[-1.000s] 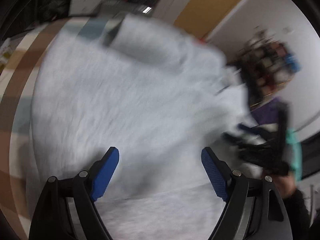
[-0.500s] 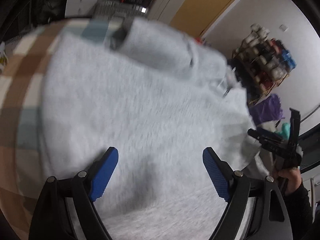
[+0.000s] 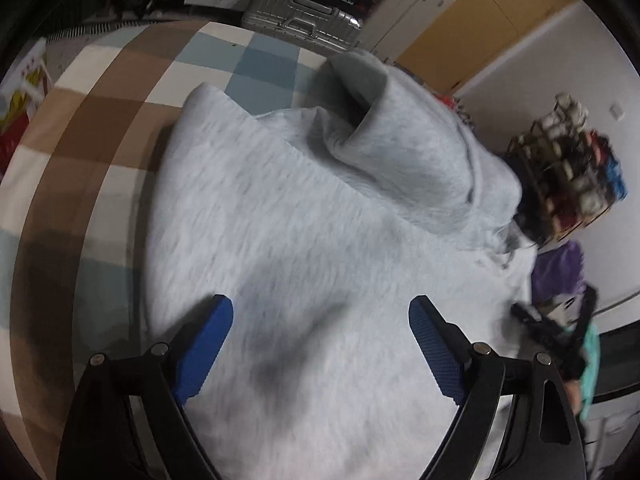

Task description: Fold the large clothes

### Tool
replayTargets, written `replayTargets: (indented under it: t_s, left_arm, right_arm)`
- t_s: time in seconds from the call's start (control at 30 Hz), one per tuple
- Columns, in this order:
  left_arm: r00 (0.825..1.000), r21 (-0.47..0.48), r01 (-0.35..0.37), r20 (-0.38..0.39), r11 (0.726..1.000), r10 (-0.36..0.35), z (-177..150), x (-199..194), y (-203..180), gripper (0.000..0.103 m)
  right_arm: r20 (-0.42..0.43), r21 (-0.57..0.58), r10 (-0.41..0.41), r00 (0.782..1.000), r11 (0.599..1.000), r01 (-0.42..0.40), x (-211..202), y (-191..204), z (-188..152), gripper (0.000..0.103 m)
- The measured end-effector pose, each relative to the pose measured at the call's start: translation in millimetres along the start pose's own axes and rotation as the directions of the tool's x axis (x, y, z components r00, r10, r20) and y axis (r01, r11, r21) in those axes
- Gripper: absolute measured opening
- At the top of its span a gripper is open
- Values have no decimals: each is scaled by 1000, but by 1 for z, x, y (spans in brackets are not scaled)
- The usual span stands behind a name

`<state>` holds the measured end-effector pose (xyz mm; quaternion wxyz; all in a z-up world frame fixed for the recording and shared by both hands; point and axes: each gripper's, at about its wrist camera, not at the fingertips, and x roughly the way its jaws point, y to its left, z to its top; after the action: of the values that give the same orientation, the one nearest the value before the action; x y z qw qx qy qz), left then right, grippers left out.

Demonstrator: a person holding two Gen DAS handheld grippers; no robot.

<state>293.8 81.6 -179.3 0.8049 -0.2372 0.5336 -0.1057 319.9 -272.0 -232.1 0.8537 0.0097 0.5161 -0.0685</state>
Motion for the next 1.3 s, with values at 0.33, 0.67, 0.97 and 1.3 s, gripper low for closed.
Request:
replayTargets:
  t_s: [0.33,0.67,0.97,1.3]
  left_arm:
    - [990,146,-135,51,980,129,-29,12,-22,89]
    - [973,240,-109,223,965,54,-84,-87,-86,90]
    - [836,181,-349,503,920,218,-128,-120,-70,101]
    - [798,209,-399,559,893,226,-124,-124,-50,101]
  right_arm:
    - [32,-40,18,999,999,-17,-13,13,-28,84]
    - [317,-56,373,872,925,-375,-148,39,-58,83]
    - [367,-209,458,809,889,-408,-225,96,-96,103]
    - [390,-242,309,868,943,-227,-206,134,-59,103]
